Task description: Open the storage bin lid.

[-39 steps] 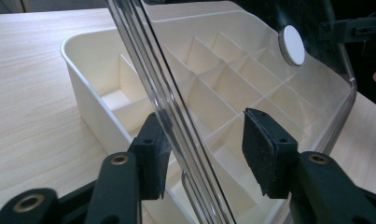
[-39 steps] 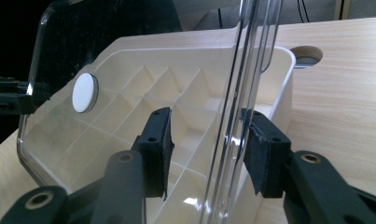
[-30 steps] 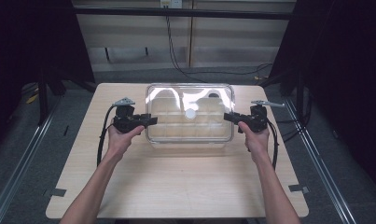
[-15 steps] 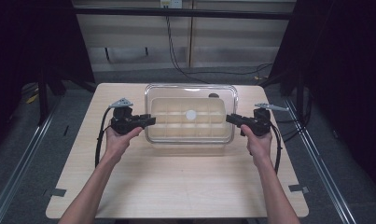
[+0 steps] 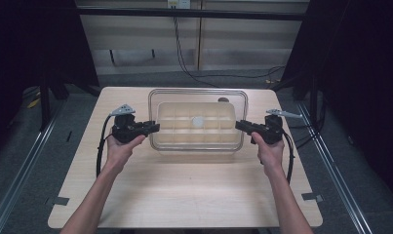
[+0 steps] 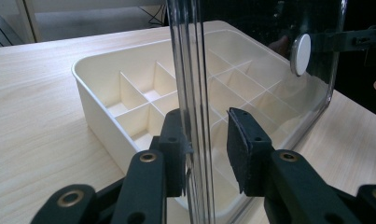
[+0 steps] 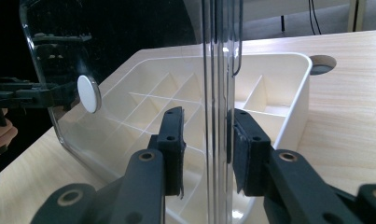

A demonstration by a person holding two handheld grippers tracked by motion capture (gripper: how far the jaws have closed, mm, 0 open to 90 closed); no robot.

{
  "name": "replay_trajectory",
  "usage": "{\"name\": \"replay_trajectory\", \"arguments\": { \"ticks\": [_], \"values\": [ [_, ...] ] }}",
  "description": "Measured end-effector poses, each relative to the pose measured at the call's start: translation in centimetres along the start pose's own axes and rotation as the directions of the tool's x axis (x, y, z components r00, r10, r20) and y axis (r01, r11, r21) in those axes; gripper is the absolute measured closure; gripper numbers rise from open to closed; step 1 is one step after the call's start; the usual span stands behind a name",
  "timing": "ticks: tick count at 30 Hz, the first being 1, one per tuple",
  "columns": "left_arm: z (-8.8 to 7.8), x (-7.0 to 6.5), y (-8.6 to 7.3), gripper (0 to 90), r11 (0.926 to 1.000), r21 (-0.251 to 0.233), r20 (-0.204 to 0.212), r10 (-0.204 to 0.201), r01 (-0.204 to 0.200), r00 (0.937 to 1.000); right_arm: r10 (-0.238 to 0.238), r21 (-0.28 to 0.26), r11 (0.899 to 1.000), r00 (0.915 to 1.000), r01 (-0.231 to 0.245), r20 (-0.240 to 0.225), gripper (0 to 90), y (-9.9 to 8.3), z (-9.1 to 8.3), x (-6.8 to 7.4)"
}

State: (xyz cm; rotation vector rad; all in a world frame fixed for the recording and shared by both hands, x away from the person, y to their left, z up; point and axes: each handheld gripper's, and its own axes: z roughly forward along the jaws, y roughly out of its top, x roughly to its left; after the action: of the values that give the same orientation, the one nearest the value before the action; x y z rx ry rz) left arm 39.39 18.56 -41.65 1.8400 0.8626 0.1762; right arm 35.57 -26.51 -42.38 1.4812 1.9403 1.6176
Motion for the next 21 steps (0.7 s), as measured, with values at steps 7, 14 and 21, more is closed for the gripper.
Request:
{"name": "replay_trajectory", "arguments": {
  "ticks": [7,14,21],
  "values": [
    [-1.1,-0.1,0.2,69.1,0.9996,-0.028,0.012,-0.008,0.009,0.9999,-0.025,-0.043,0.999,0.9990,0.023,-0.036,71.4,0.4,-1.0,1.0],
    [-1.6,-0.7,0.3,69.1,0.9995,-0.030,0.007,0.013,-0.013,0.9999,-0.023,-0.044,0.999,0.9992,0.022,-0.033,70.8,0.3,-1.1,1.2],
    [-2.2,-1.2,0.4,69.2,0.9991,-0.030,0.000,0.029,-0.029,0.9996,-0.032,-0.044,0.999,0.9990,0.031,-0.032,70.3,0.4,-1.4,1.6]
  ]
}}
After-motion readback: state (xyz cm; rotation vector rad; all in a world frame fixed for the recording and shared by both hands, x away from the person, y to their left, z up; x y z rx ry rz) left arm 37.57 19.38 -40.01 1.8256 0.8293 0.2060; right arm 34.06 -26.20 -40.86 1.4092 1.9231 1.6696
